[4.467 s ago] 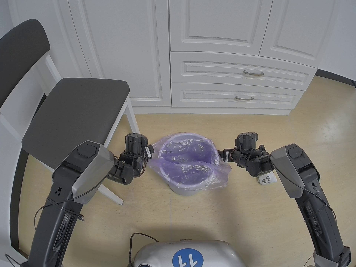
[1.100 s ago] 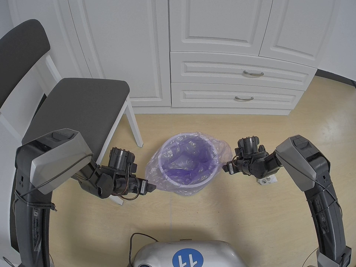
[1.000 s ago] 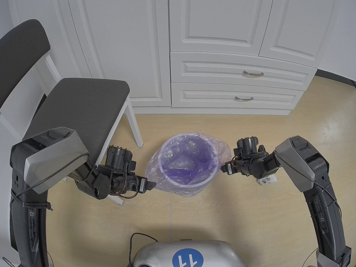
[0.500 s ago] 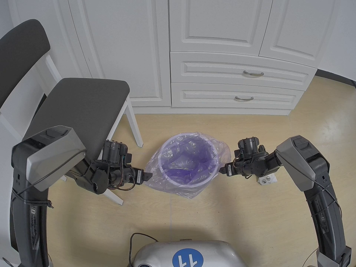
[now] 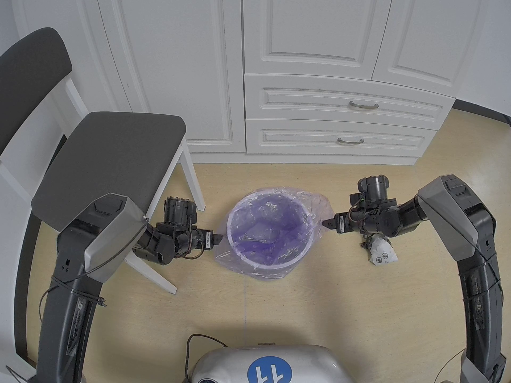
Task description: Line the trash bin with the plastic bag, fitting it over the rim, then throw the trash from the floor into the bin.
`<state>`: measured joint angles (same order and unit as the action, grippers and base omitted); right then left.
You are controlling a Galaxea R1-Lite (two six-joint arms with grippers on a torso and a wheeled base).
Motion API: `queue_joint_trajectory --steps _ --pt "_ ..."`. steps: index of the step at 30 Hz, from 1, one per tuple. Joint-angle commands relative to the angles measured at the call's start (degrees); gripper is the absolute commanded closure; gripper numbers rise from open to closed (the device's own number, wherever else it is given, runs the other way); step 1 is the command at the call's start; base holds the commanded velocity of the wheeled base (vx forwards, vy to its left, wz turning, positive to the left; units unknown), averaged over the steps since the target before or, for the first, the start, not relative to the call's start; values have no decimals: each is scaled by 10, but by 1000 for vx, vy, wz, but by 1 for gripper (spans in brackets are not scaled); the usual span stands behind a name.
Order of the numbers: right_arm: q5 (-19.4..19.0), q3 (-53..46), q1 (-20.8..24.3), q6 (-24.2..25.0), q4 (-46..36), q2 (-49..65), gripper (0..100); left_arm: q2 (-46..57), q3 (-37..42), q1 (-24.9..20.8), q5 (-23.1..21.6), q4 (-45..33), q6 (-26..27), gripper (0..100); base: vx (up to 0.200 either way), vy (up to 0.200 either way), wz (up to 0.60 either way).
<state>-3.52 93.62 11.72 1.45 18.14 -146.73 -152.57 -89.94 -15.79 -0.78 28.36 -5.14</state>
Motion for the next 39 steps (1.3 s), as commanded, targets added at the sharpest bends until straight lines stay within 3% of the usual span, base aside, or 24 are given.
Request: queue_joint_trajectory --steps 1,7,10,13,15,18,22,23,24,26,31,32,33,37,39 --pt "-6 101 5 88 17 -67 0 -119 -146 12 35 -76 25 0 0 0 0" --pt "-3 210 9 144 2 -144 0 -121 -153 8 35 -69 5 0 0 0 0" --pt "-7 160 -13 96 -112 -75 0 -115 -148 8 35 -67 -7 0 0 0 0" --pt "-39 118 -37 16 -192 -19 0 -109 -147 8 35 -66 -20 0 0 0 0" --pt "-59 89 -55 -10 -193 12 0 -100 -142 8 36 -63 -30 0 0 0 0" --pt "-68 66 -61 -12 -182 35 0 -88 -127 8 36 -48 -37 0 0 0 0" --pt "-153 -10 -72 -15 -147 111 0 -28 -24 11 25 18 -32 0 0 0 0" --pt "-153 -10 -72 -15 -147 111 0 -28 -24 11 25 18 -32 0 0 0 0" --pt "-206 -31 -73 -7 -119 130 0 -8 14 11 7 45 -30 0 0 0 0" --pt "-229 -37 -70 9 -84 124 0 3 31 11 -2 58 -31 0 0 0 0" --pt "-211 11 -38 152 30 44 0 9 46 8 -2 62 -30 0 0 0 0" --pt "-211 11 -38 152 30 44 0 9 46 8 -2 62 -30 0 0 0 0" --pt "-191 43 -30 196 39 7 0 9 50 8 -2 64 -29 0 0 0 0" --pt "-170 96 -20 200 32 -59 0 8 50 7 -2 64 -28 0 0 0 0" --pt "-146 171 -14 202 2 -122 0 9 50 7 -2 64 -28 0 0 0 0"
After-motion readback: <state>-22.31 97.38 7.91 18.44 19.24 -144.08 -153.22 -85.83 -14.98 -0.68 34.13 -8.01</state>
